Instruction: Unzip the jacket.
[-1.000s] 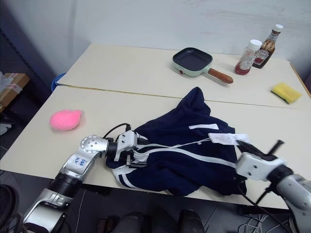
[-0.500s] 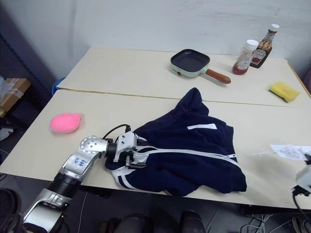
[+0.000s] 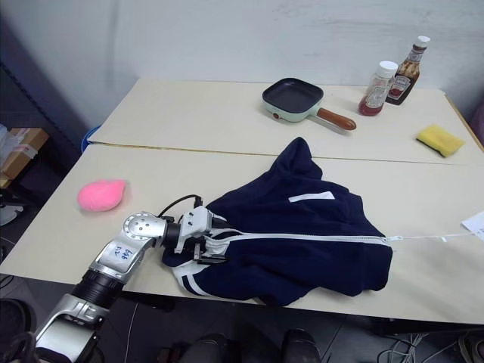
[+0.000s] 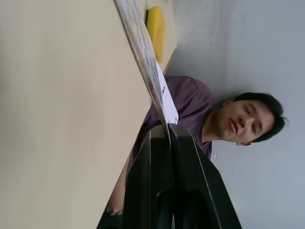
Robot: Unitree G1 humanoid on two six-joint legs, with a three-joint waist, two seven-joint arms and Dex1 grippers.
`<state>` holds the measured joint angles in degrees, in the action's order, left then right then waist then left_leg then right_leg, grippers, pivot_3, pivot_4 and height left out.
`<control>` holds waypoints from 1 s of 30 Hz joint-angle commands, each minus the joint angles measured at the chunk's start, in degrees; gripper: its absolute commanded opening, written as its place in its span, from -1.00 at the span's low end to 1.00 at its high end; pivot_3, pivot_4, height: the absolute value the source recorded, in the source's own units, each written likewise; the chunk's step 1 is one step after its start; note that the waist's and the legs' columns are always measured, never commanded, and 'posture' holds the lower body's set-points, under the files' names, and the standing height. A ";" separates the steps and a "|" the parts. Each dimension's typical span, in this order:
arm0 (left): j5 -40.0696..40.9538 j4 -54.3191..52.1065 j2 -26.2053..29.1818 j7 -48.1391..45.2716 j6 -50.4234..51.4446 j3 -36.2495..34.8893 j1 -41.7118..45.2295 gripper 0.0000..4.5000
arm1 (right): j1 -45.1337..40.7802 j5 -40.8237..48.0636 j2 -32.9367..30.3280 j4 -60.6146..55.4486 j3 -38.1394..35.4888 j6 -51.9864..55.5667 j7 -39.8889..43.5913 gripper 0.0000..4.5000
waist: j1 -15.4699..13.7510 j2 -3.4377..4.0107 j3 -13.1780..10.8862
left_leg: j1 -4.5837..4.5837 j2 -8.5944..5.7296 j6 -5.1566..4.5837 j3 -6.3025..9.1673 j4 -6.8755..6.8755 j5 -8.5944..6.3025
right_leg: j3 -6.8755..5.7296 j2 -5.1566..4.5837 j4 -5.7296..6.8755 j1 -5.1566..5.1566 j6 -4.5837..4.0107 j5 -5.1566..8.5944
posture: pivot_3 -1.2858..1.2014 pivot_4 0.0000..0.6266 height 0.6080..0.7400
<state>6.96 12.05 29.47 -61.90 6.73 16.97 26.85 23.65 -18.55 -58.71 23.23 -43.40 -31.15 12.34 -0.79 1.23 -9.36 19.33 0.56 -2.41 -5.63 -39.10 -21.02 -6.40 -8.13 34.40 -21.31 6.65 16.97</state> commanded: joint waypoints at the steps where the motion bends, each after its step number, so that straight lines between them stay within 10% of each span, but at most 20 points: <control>1: -1.98 2.56 0.44 0.63 4.73 1.11 -1.84 1.00 | 0.06 0.25 -1.73 0.77 -2.69 2.51 -2.03 -0.98 | 0.02 0.01 0.01 | 0.00 0.00 0.00 0.00 0.01 0.00 | 0.00 0.00 0.00 0.00 0.00 0.00 | 0.03 -0.52 1.00; 14: -1.96 2.15 0.26 -0.64 4.34 0.40 -1.88 1.00 | -2.82 1.04 0.94 -1.10 5.17 8.65 -0.79 -0.98 | 0.00 0.01 -0.03 | 0.13 0.00 0.04 0.05 0.06 0.02 | -0.04 -0.03 -0.13 -0.07 0.01 -0.01 | 0.03 -0.52 1.00; 30: -10.14 7.69 3.94 9.09 -1.86 3.13 -3.88 1.00 | -8.51 -0.50 -10.11 9.03 1.12 1.52 -11.97 -0.98 | 0.70 0.33 0.17 | -0.18 -0.02 0.30 0.13 0.33 0.00 | -0.10 -0.12 -0.18 0.21 0.00 -0.01 | 0.03 -0.52 1.00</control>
<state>5.44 11.98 30.37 -57.49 2.70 17.96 26.19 15.58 -19.48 -66.32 30.36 -38.42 -30.03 2.21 -0.08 1.56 -9.19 19.14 0.52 -2.12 -5.50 -38.77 -21.02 -6.49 -8.27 34.23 -21.10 6.66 16.96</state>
